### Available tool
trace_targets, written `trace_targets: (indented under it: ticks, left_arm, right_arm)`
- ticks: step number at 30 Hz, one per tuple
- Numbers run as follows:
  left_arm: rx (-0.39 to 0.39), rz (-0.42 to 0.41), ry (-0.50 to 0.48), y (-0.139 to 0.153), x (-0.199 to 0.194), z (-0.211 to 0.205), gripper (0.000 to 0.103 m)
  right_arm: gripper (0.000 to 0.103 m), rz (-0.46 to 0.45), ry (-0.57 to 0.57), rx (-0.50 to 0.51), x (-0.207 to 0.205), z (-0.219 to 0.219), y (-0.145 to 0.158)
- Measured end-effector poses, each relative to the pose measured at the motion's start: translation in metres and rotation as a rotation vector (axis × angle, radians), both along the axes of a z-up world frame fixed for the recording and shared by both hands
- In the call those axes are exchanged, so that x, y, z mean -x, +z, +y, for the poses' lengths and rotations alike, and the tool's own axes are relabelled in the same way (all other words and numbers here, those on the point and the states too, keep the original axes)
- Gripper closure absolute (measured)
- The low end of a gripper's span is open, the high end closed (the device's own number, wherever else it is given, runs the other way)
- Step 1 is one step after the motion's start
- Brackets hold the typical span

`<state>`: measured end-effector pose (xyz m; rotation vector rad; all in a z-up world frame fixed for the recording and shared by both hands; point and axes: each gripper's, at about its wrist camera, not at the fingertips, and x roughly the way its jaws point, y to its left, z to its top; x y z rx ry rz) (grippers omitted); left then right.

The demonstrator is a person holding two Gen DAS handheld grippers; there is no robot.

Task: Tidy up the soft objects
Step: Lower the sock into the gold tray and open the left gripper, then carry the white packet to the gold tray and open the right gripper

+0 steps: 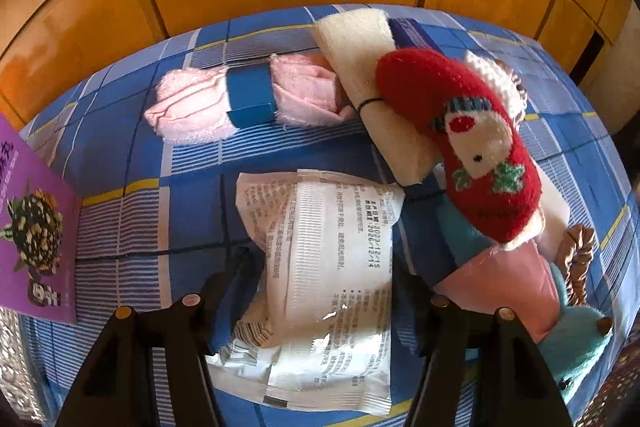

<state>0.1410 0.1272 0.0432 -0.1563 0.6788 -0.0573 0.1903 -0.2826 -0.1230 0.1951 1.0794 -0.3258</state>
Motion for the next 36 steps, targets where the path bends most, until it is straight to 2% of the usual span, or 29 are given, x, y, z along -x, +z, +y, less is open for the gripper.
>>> trace_targets:
  ticks: [5,10,13,16,17,21,27,31,36]
  left_arm:
    - [0.074,0.066,0.088,-0.044,0.053,0.044,0.075]
    - [0.143,0.183,0.09,-0.09,0.074,0.053,0.073]
    - [0.187,0.221,0.092,-0.104,0.068,0.05,0.054]
    - [0.158,0.186,0.099,-0.1,0.071,0.047,0.029]
    - [0.144,0.175,0.097,-0.098,0.075,0.047,0.026]
    - [0.086,0.16,0.08,-0.089,0.086,0.046,0.025]
    - [0.012,0.157,0.035,-0.087,0.102,0.042,0.025]
    - [0.002,0.145,0.021,-0.084,0.11,0.043,0.025]
    - [0.002,0.146,0.013,-0.083,0.114,0.045,0.025]
  right_arm:
    - [0.049,-0.023,0.047,0.069,0.017,0.008,0.006]
    - [0.051,-0.045,0.058,0.09,0.02,0.011,0.006]
    - [0.052,-0.059,0.063,0.099,0.023,0.013,0.006]
    - [0.053,-0.068,0.066,0.109,0.028,0.016,0.007]
    - [0.054,-0.068,0.069,0.114,0.03,0.017,0.008]
    - [0.058,-0.06,0.097,0.146,0.034,0.027,0.01]
    - [0.063,-0.05,0.124,0.08,0.035,0.027,0.028]
    - [0.063,-0.081,0.13,0.086,0.023,0.022,0.063]
    - [0.063,-0.128,0.169,0.171,-0.014,0.034,0.121]
